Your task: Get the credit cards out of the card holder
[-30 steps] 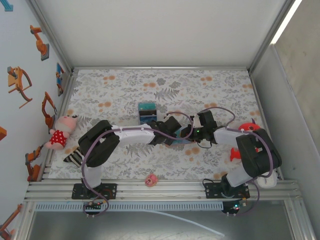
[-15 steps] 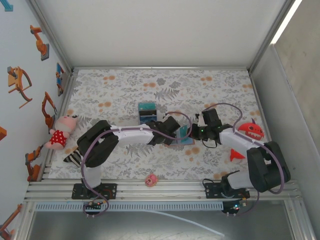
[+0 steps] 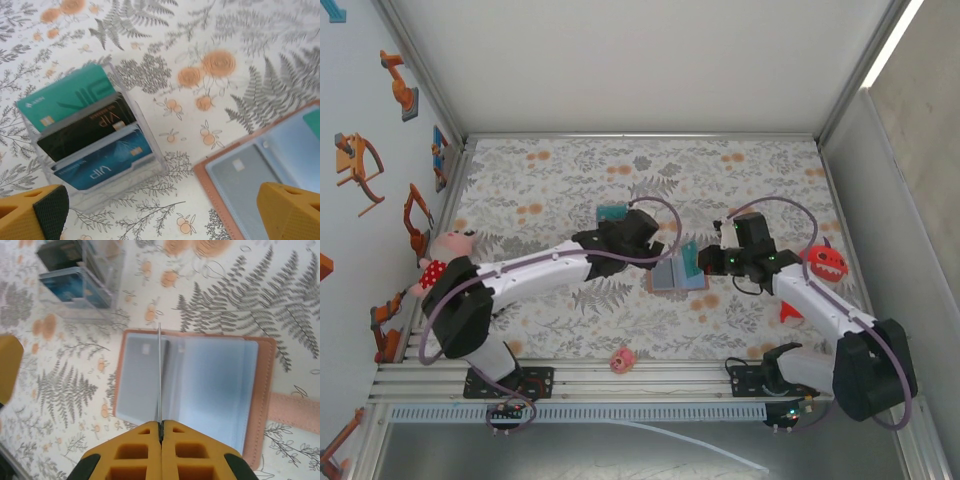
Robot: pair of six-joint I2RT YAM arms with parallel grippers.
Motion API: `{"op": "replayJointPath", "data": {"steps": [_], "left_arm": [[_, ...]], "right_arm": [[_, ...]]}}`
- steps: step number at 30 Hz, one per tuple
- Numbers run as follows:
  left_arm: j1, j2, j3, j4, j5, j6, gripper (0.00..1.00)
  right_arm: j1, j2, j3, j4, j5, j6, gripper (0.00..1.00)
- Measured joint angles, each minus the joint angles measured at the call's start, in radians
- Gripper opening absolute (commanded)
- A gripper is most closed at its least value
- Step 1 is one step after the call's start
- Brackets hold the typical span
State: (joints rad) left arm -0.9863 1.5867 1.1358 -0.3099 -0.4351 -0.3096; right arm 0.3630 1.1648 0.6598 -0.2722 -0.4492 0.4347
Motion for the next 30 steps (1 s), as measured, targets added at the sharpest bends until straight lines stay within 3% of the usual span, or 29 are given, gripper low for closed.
{"op": "replayJointPath", "data": {"steps": [10,16,21,30], "left_arm": [[0.205,-0.178,-0.116,0.116,0.423,0.016,0.97],[0.242,-0.197,-0.117,0.141,0.686,0.106,0.97],[0.254,-0.197,-0.117,0.12,0.826,0.191,1.0],[0.26,-0.197,-0.079,0.049,0.971,0.303,0.79]], "right_arm": [[0.026,-0.031,0.075,-0.011,-0.144,-0.096,0.0],[0.05,-0.002,0.127,-0.016,-0.243,-0.146,0.0],[0.067,0.0,0.161,-0.023,-0.325,-0.191,0.0],[0.107,0.011,0.223,-0.091,-0.403,-0.303,0.0]]}}
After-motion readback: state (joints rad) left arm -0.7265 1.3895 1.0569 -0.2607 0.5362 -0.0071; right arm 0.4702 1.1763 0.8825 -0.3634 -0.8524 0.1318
